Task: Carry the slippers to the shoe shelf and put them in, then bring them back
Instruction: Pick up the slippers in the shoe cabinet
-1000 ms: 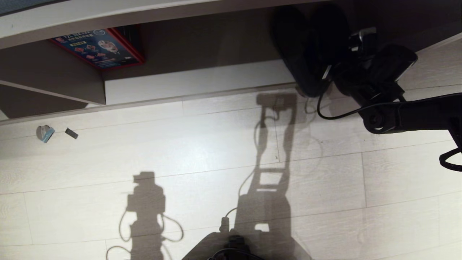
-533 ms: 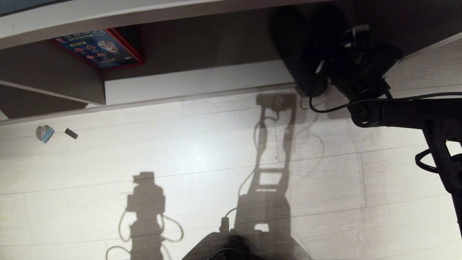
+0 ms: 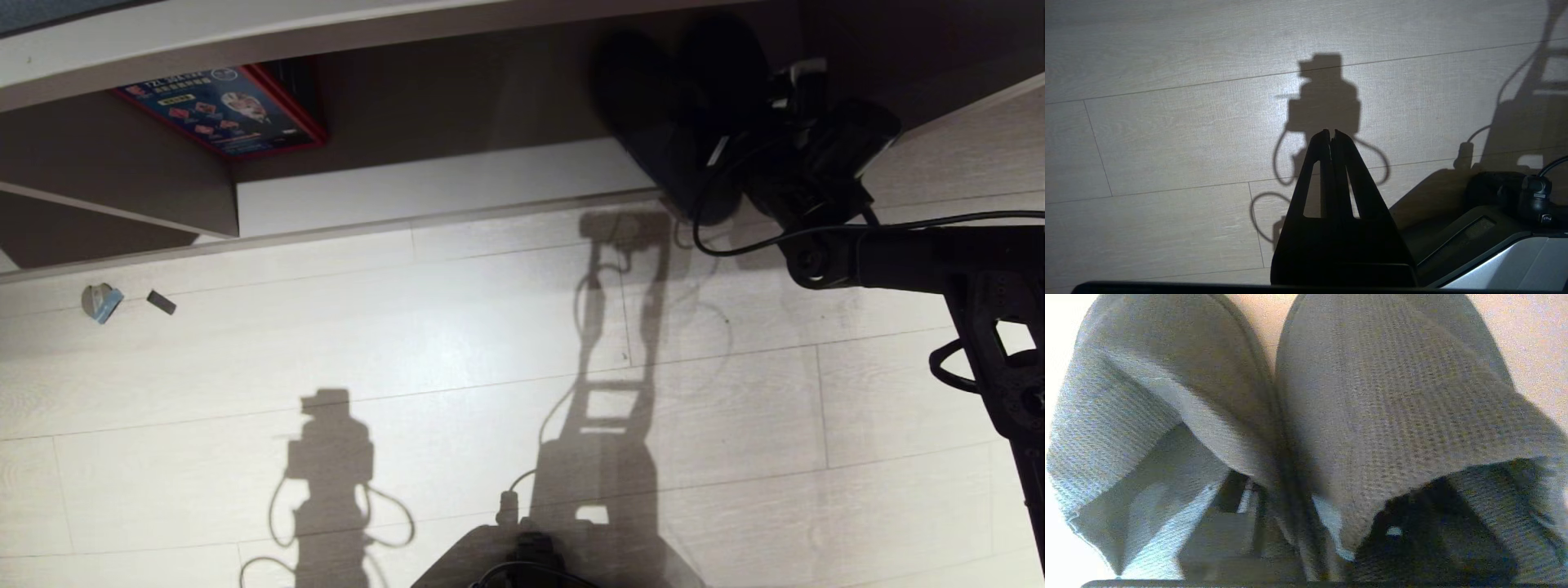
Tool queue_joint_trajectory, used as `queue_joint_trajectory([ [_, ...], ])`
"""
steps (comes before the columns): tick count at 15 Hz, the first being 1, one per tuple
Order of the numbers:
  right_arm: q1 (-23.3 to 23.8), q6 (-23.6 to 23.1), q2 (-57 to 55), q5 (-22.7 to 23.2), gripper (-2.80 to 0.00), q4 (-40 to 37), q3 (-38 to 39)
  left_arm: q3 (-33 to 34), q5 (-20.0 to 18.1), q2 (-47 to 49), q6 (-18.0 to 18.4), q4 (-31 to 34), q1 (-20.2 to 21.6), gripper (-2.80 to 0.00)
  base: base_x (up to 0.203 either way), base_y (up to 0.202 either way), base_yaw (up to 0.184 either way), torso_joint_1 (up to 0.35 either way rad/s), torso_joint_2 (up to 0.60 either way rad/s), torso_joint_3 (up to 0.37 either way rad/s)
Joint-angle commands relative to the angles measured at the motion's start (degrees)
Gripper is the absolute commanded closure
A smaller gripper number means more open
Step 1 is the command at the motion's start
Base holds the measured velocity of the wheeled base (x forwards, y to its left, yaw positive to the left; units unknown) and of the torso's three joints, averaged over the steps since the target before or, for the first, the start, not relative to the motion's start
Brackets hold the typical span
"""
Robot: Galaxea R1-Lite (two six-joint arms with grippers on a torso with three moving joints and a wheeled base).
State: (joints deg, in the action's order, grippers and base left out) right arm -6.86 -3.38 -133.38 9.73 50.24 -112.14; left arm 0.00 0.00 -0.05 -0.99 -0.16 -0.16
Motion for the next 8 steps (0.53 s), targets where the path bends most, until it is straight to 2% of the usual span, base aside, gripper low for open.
queue_joint_trajectory([
  [1, -0.04, -0.05, 0.54, 0.03, 0.0, 0.04, 0.43, 0.0, 0.0, -0.04, -0.07, 0.07, -0.02, 0.0, 0.0, 0.0, 0.0, 0.0, 0.0, 0.0],
  [4, -0.34, -0.05, 3.79, -0.13, 0.0, -0.03, 2.97, 0.0, 0.0, -0.04, -0.07, -0.02, -0.02, 0.0, 0.0, 0.0, 0.0, 0.0, 0.0, 0.0],
  [8, -0.97, -0.05, 10.92, -0.02, 0.0, 0.03, 13.77, 0.0, 0.07, -0.04, -0.03, -0.02, -0.02, 0.0, 0.0, 0.0, 0.0, 0.0, 0.0, 0.0],
])
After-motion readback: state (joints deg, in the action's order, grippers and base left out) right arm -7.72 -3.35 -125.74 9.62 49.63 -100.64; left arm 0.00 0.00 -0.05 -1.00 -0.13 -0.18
